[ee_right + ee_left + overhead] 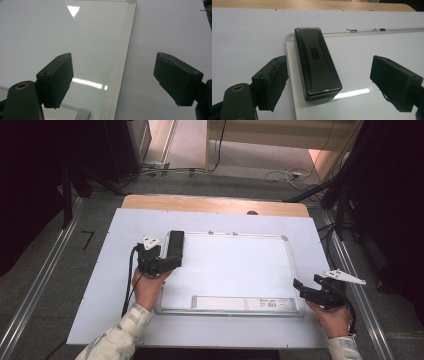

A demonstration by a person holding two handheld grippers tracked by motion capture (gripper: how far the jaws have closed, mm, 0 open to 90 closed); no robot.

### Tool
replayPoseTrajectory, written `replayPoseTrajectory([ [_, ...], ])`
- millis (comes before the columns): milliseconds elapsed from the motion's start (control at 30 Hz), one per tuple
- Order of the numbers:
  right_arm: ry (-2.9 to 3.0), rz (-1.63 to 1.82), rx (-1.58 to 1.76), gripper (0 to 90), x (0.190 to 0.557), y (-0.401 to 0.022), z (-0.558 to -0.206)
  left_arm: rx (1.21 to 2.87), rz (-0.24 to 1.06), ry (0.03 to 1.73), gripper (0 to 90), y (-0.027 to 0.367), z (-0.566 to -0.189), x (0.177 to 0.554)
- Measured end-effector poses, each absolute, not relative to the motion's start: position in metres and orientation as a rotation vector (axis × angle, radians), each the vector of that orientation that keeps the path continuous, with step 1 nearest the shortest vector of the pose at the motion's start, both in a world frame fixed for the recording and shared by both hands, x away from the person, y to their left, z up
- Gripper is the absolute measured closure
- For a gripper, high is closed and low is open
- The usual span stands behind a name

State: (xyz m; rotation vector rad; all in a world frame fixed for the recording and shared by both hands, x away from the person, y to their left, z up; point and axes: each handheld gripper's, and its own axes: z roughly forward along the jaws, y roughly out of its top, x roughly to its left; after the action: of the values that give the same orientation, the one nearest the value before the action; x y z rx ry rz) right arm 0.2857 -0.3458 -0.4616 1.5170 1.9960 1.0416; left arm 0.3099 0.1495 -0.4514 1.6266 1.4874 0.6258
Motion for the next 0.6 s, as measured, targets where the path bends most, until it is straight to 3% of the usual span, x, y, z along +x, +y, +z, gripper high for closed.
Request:
replayPoseTrajectory([
  [600,1.997,1.036,1.519,14.8,0.285,-0.346,-0.462,1.632,0.685,1.471,13.2,0.171,-0.452,0.275],
])
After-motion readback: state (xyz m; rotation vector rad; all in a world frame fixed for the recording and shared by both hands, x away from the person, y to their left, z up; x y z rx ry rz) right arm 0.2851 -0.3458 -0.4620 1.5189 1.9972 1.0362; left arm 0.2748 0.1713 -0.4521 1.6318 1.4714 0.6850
